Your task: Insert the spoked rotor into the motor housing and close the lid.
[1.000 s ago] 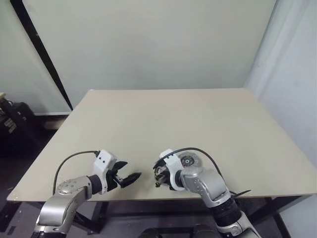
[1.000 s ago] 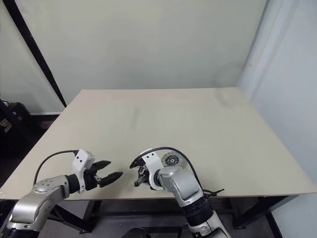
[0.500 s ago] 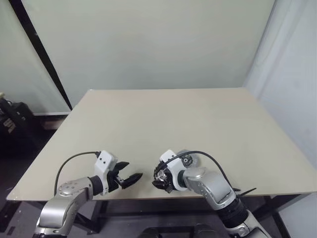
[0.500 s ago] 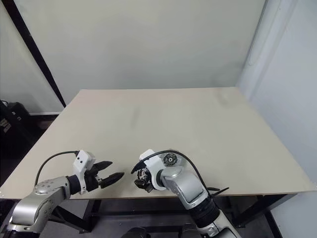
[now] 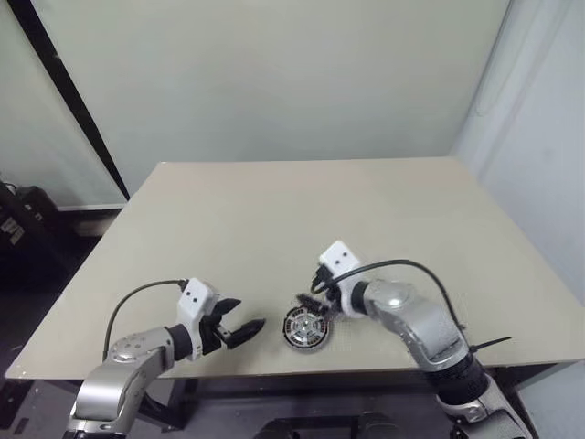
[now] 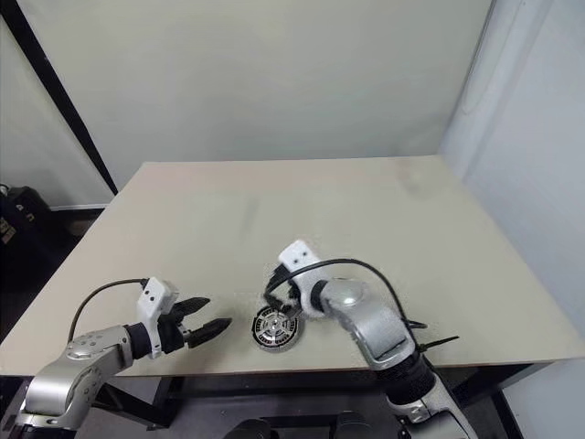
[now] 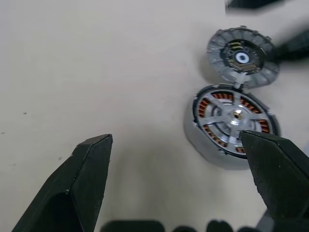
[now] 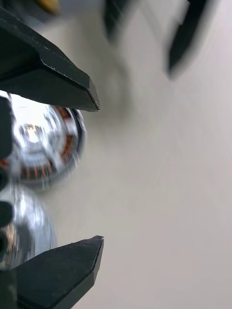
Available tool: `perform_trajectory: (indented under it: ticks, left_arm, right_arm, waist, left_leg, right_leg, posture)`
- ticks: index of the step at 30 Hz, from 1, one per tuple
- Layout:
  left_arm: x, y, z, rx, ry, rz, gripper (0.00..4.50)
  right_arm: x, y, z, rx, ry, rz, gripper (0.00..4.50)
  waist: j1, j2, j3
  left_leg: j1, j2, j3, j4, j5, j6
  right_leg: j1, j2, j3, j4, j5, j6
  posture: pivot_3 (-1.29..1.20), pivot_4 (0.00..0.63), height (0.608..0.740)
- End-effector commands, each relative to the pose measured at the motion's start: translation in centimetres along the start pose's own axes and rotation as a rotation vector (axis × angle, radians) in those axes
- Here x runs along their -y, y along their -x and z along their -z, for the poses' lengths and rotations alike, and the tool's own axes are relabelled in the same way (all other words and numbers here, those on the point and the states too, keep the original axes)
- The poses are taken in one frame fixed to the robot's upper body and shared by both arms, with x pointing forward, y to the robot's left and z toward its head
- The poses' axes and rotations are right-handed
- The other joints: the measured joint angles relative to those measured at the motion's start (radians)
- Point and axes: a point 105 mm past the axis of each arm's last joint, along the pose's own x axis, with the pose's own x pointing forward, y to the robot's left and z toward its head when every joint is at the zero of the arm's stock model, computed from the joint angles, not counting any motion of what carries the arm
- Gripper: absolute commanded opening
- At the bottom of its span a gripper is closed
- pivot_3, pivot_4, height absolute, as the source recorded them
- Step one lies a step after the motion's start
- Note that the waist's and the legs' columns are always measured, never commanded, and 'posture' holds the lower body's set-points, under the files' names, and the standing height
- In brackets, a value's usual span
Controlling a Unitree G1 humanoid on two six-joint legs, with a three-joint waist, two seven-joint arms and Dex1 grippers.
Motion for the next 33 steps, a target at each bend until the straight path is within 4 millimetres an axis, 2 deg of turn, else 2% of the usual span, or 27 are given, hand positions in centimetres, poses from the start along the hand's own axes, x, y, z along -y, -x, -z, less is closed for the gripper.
perform_trajectory:
  ticks: [1, 4, 8, 12, 16, 19, 22, 24, 28, 33]
  left_arm:
    - [0.9, 0.1, -0.9, 0.044, -0.023, 0.055, 4.50]
    - [0.9, 0.2, -0.8, 0.042, -0.015, 0.066, 4.50]
    - [0.9, -0.1, -0.8, 0.040, -0.022, 0.073, 4.50]
    - [1.1, -0.3, -1.0, 0.038, -0.032, 0.084, 4.50]
    - [1.0, -0.4, -1.0, 0.033, -0.038, 0.087, 4.50]
    - [1.0, -0.3, -0.9, 0.028, -0.039, 0.084, 4.50]
    - [1.0, -0.1, -0.8, 0.023, -0.037, 0.079, 4.50]
    - [1.0, 0.0, -0.7, 0.021, -0.037, 0.077, 4.50]
    - [1.0, 0.1, -0.5, 0.012, -0.034, 0.076, 4.50]
    - [1.1, -0.2, -0.6, 0.011, -0.029, 0.080, 4.50]
  right_arm:
    - [5.6, 2.1, -1.4, 0.068, 0.071, 0.220, 4.49]
    - [9.3, 3.8, 0.8, -0.005, 0.127, 0.346, 4.49]
    - [11.5, 4.6, 4.2, -0.114, 0.161, 0.393, 4.49]
    - [12.0, 4.0, 7.0, -0.169, 0.135, 0.403, 4.49]
    - [11.3, 2.9, 9.1, -0.172, 0.034, 0.363, 4.49]
    - [9.9, 2.1, 8.9, -0.115, -0.043, 0.306, 4.49]
    - [8.4, 1.5, 7.8, -0.053, -0.096, 0.239, 4.49]
    - [7.4, 1.3, 6.7, -0.006, -0.127, 0.192, 4.49]
    - [4.3, 0.8, 2.9, 0.130, -0.275, 0.027, 4.49]
    - [0.2, -0.2, 1.4, 0.109, -0.244, -0.122, 4.49]
  waist:
    - [0.000, 0.000, 0.000]
    - [0.000, 0.000, 0.001]
    - [-0.002, 0.000, 0.001]
    - [-0.001, 0.000, 0.001]
    - [-0.001, 0.000, 0.001]
    - [-0.001, 0.000, 0.001]
    - [-0.001, 0.000, 0.001]
    - [-0.001, 0.000, 0.001]
    - [-0.001, 0.000, 0.001]
    - [-0.001, 0.000, 0.001]
  left_leg:
    - [0.000, 0.000, 0.001, 0.001, 0.000, 0.000]
    - [0.001, 0.000, 0.003, 0.002, 0.000, 0.000]
    - [0.001, 0.001, 0.006, 0.002, 0.000, 0.001]
    - [0.003, 0.004, 0.010, 0.001, -0.002, 0.004]
    - [0.003, 0.003, 0.011, 0.002, -0.002, 0.004]
    - [0.003, 0.003, 0.011, 0.002, -0.002, 0.004]
    - [0.004, 0.003, 0.011, 0.003, -0.002, 0.004]
    - [0.004, 0.003, 0.011, 0.003, -0.002, 0.004]
    - [0.004, 0.004, 0.011, 0.003, -0.002, 0.004]
    - [0.005, 0.004, 0.011, 0.003, -0.002, 0.004]
  right_leg:
    - [0.000, 0.000, 0.000, 0.000, 0.000, 0.000]
    - [0.001, -0.001, 0.001, 0.000, 0.000, -0.001]
    - [0.001, 0.000, 0.003, 0.000, 0.000, -0.001]
    - [0.001, 0.000, 0.004, 0.000, 0.000, -0.001]
    - [0.001, 0.000, 0.005, 0.000, 0.000, 0.000]
    - [0.002, 0.000, 0.005, 0.000, 0.000, 0.000]
    - [0.002, 0.001, 0.006, 0.001, 0.000, 0.000]
    - [0.002, 0.001, 0.006, 0.001, 0.000, 0.000]
    - [0.002, 0.002, 0.006, 0.001, 0.000, 0.000]
    - [0.002, 0.002, 0.006, 0.002, 0.000, 0.000]
  posture:
    - [0.00, 0.000, 0.740]
    - [0.00, 0.000, 0.740]
    - [0.00, 0.000, 0.740]
    - [0.00, 0.000, 0.740]
    - [0.00, 0.000, 0.740]
    - [0.00, 0.000, 0.740]
    - [0.00, 0.000, 0.740]
    - [0.00, 0.000, 0.740]
    - [0.00, 0.000, 0.740]
    - [0.00, 0.000, 0.740]
